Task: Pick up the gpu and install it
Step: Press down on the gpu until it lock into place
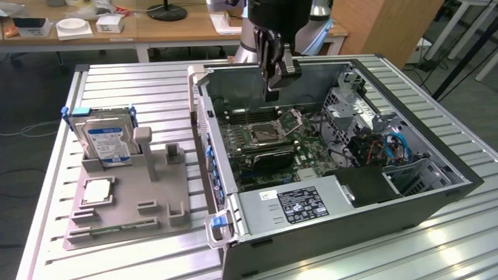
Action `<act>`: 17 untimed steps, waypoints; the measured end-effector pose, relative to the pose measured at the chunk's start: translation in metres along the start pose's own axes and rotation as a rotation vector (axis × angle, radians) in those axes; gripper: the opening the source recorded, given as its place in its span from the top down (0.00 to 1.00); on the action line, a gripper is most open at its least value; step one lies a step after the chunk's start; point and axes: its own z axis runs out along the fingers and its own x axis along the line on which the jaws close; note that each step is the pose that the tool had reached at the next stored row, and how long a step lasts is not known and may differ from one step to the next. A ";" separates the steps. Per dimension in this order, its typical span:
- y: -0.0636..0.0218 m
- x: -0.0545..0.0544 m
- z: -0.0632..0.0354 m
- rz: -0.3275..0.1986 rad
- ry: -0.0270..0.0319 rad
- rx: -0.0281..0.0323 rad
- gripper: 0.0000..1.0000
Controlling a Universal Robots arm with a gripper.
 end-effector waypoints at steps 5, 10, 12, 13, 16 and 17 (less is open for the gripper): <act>0.0001 0.000 0.0011 0.000 -0.0001 0.0082 0.89; 0.0001 0.000 0.0011 0.000 -0.0001 0.0082 0.89; 0.0001 0.000 0.0012 0.000 -0.0001 0.0082 0.89; 0.0002 0.000 0.0012 0.000 -0.0001 0.0082 0.89; -0.0004 0.000 0.0014 0.000 -0.0003 0.0083 0.89; -0.0016 0.000 0.0015 0.000 -0.0004 0.0071 0.89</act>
